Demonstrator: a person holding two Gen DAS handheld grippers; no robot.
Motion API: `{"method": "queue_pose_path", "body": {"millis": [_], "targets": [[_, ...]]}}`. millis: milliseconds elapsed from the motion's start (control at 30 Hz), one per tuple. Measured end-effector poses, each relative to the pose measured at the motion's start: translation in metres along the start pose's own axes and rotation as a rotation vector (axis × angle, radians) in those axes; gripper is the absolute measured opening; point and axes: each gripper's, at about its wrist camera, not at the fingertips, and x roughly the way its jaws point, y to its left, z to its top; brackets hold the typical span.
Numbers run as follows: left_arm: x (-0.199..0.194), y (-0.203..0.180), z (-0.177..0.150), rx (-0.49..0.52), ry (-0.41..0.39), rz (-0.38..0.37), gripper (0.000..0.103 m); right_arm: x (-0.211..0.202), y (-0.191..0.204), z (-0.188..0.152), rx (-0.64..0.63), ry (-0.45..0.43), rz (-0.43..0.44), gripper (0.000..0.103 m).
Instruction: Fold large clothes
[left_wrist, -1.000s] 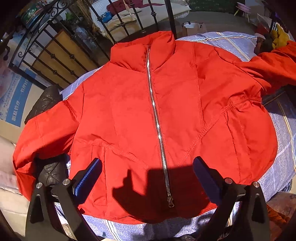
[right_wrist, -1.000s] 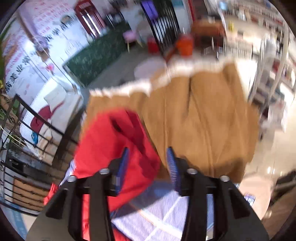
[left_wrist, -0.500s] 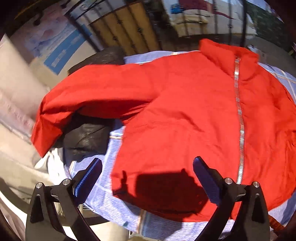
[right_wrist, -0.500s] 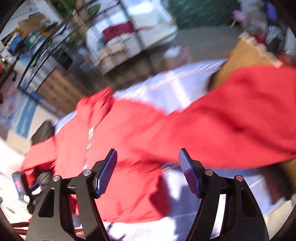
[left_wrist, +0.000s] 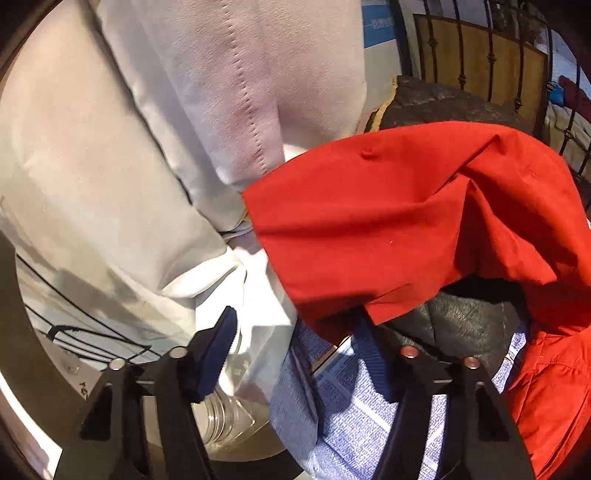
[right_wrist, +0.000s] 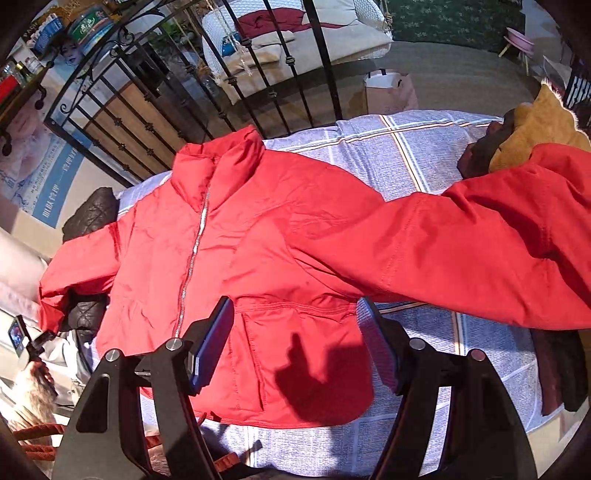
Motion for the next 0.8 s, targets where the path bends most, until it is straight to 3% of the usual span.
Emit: {"method": "queue_pose_path", "body": {"millis": [67,167,267,333,433,500,600,667,700,733,800], "targets": [[0.001,-0.006,0.009,0.015,0.007,-0.059,0.011,0.002,0.003,0.003,0.006,0.005,-0.002,0.069],[-0.006,0.0,0.023,0.035,-0.035,-0.044,0.005,0.001,0.009,0.007,0.0,-0.006,-0.005,0.069],[-0.015,0.034,0.046,-0.002,-0.078,-0.011,0.005,-0.005,0.015,0.01,-0.008,-0.035,-0.005,0.069],[-0.006,0.051,0.053,0.009,-0.055,-0.017,0.005,-0.005,0.012,0.009,-0.001,-0.036,-0.008,0.069],[0.024,0.032,0.049,0.146,0.022,0.093,0.005,0.004,0.005,0.005,0.015,-0.001,-0.023,0.069],[0.036,0.023,0.042,0.169,0.059,0.145,0.005,0.009,-0.001,0.003,0.034,0.027,-0.035,0.069],[0.038,0.02,0.042,0.099,0.079,0.187,0.017,0.01,-0.007,0.005,0.051,0.035,-0.034,0.069],[0.029,0.023,0.042,0.051,0.061,0.242,0.075,0.007,-0.011,0.007,0.058,0.028,-0.035,0.069],[0.02,0.025,0.041,0.024,0.027,0.253,0.087,0.006,-0.013,0.006,0.062,0.024,-0.036,0.069],[0.008,0.029,0.04,-0.002,-0.018,0.25,0.094,0.005,-0.016,0.006,0.068,0.021,-0.04,0.069],[-0.017,0.034,0.036,-0.041,-0.088,0.223,0.097,0.005,-0.024,0.003,0.09,0.023,-0.045,0.069]]}}
